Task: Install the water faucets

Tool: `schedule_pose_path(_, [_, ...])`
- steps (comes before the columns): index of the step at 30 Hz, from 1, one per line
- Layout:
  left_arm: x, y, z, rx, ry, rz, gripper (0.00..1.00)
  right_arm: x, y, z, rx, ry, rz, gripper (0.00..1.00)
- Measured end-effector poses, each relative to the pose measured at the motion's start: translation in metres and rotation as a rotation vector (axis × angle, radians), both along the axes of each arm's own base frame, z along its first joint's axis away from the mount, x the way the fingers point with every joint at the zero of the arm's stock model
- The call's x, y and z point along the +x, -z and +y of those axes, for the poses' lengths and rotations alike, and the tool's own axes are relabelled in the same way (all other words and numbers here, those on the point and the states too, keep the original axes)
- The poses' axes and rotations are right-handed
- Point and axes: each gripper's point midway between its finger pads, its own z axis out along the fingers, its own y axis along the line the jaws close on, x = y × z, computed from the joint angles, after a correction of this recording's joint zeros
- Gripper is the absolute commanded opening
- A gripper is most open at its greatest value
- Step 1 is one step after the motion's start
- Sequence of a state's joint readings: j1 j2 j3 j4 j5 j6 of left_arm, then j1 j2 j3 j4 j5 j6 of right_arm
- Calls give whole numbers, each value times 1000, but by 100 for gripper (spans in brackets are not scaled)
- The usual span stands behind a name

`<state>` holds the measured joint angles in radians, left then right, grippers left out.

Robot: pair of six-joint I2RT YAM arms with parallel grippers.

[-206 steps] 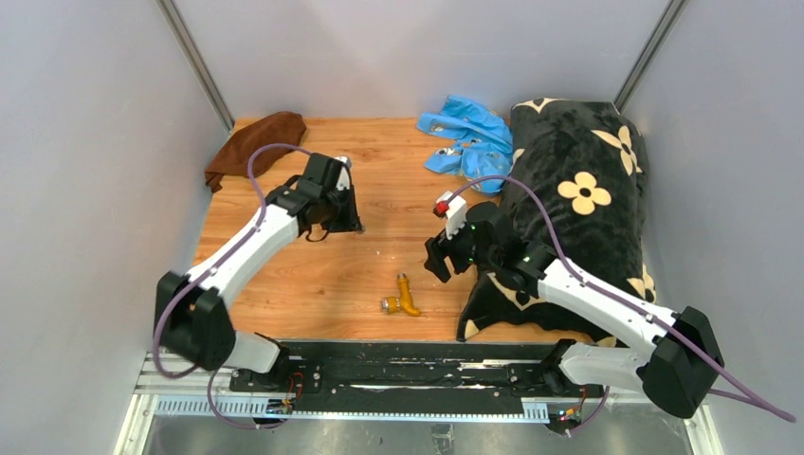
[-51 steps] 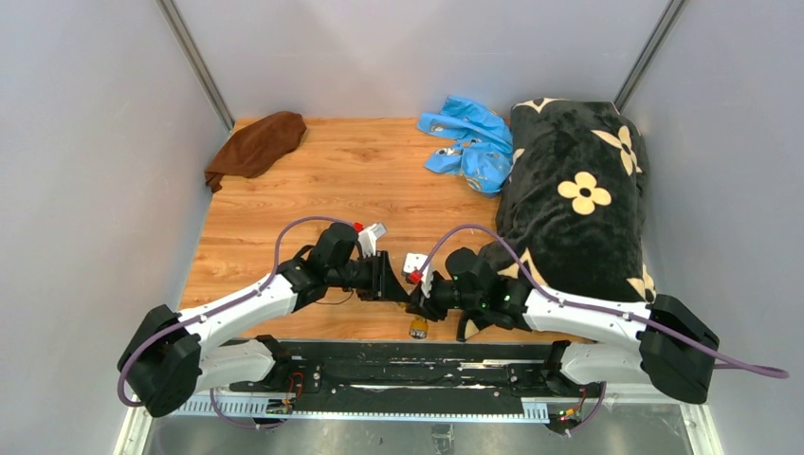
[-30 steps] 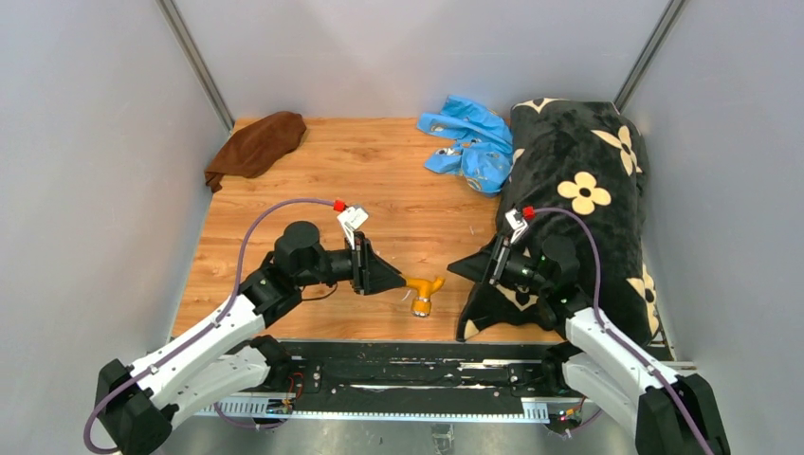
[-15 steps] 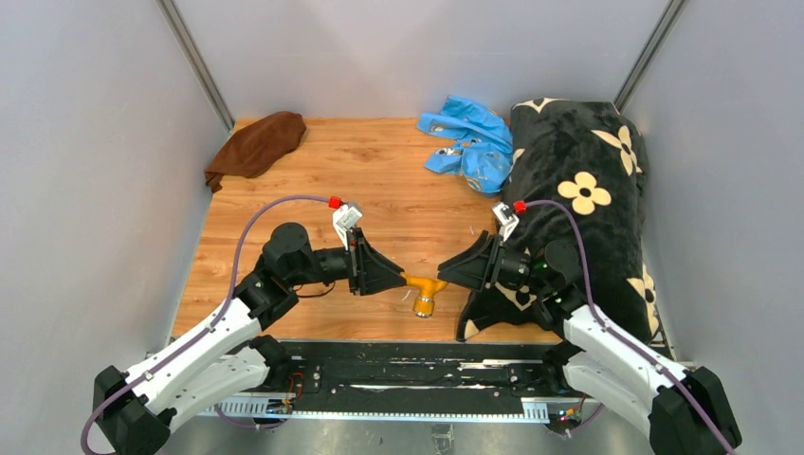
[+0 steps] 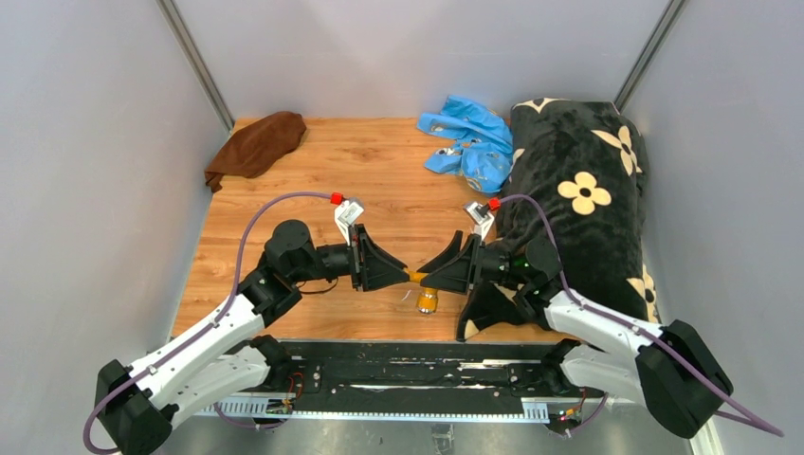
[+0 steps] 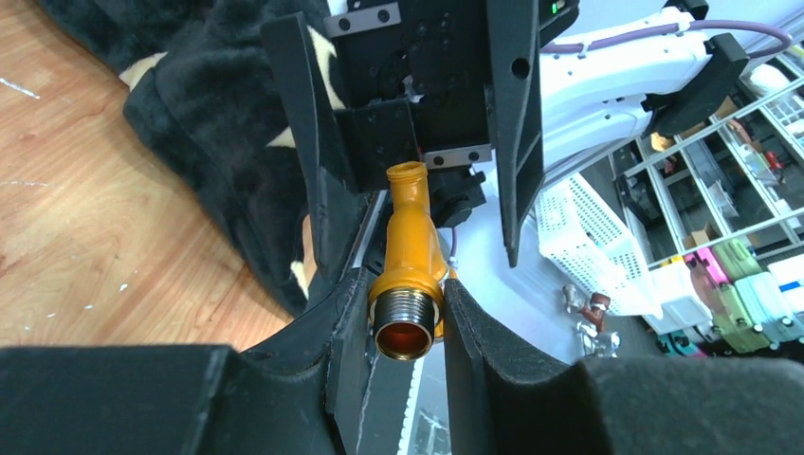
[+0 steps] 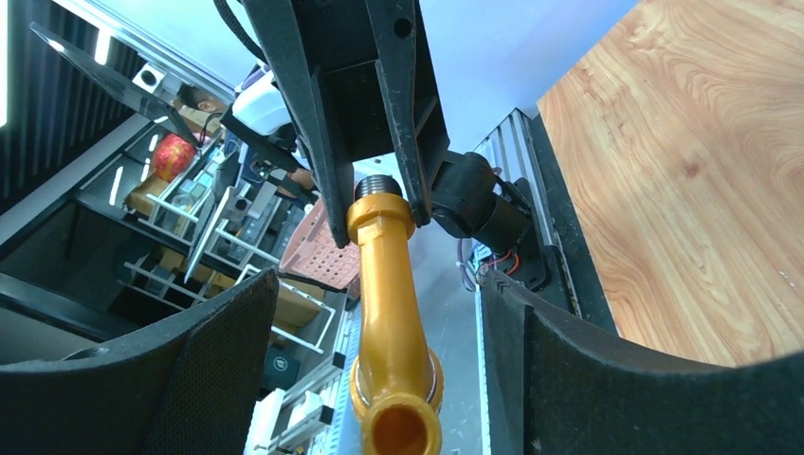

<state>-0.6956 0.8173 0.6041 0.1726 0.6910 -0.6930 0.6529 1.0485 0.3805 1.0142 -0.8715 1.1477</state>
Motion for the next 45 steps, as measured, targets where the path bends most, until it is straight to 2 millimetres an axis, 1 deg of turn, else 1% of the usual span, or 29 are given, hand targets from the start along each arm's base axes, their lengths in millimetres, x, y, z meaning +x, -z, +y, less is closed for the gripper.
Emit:
schedule_pose_path(1, [1,-1,0,-3,-1,1,0,0,0,1,7,-3,2,71])
schedule_pose_path(3, [1,-3,-1,-11,-4,4,0,-3,1,3,19,-20,7,65])
schedule_pose_path(5, [2,-5,-1,-19,-5,0,0,-6,0,6,31,-36,10,63])
schedule_pose_path(7, [2,-6,-2,-24,-5,-2,0,-8,-1,8,45,-49,12,57])
schedule_pose_path(15, [2,-7,-2,-30,-9,8,0,-5,-2,14,96,-81,35,33])
schedule_pose_path(18, [3,-8,-1,-31,-14,9,0,-5,-1,16,108,-97,52,19])
schedule_pose_path(20, [5,-8,-1,-32,-20,16,0,-5,-1,16,117,-100,51,2])
schedule_pose_path(23, [5,-8,0,-32,-26,14,0,-5,-2,16,123,-103,50,1])
schedule_pose_path(24, [5,-8,0,-32,-29,14,6,-5,-2,16,124,-104,52,1])
schedule_pose_path(25, [5,-8,1,-31,-34,14,18,-5,-2,16,124,-105,53,0])
schedule_pose_path(26, [6,-8,1,-29,-38,13,39,-5,-2,17,125,-101,55,0])
schedule_pose_path(27, [6,-8,2,-24,-45,16,70,-4,-2,17,125,-96,59,1])
schedule_pose_path(28, [8,-8,2,-16,-53,15,88,-2,-2,17,125,-86,66,0])
schedule_pose_path(29, [10,-8,3,-6,-61,7,94,-1,-1,18,124,-77,72,0])
schedule_pose_path(30, [13,-8,4,7,-75,8,99,1,1,17,119,-62,81,1])
schedule_pose_path(31, [17,-8,6,19,-93,7,100,3,5,17,107,-45,93,1])
schedule_pose_path(33, [30,-10,13,54,-146,7,99,7,15,17,70,-8,121,1])
schedule_pose_path(36, [63,-10,35,140,-292,24,99,16,30,15,-21,76,138,0])
schedule_pose_path(38, [86,-8,52,201,-398,34,99,30,42,11,-150,177,133,0])
schedule_pose_path(39, [99,-3,62,248,-461,48,99,36,45,9,-199,217,115,1])
schedule_pose_path(41, [115,9,74,339,-542,68,100,51,46,-1,-323,323,54,0])
schedule_pose_path(43, [132,29,87,456,-613,90,100,66,50,-16,-451,416,-14,0])
schedule_pose_path(44, [140,42,93,530,-640,98,98,71,54,-23,-508,450,-42,0])
schedule_pose_path(45, [146,51,98,580,-658,99,98,74,60,-30,-565,472,-61,0])
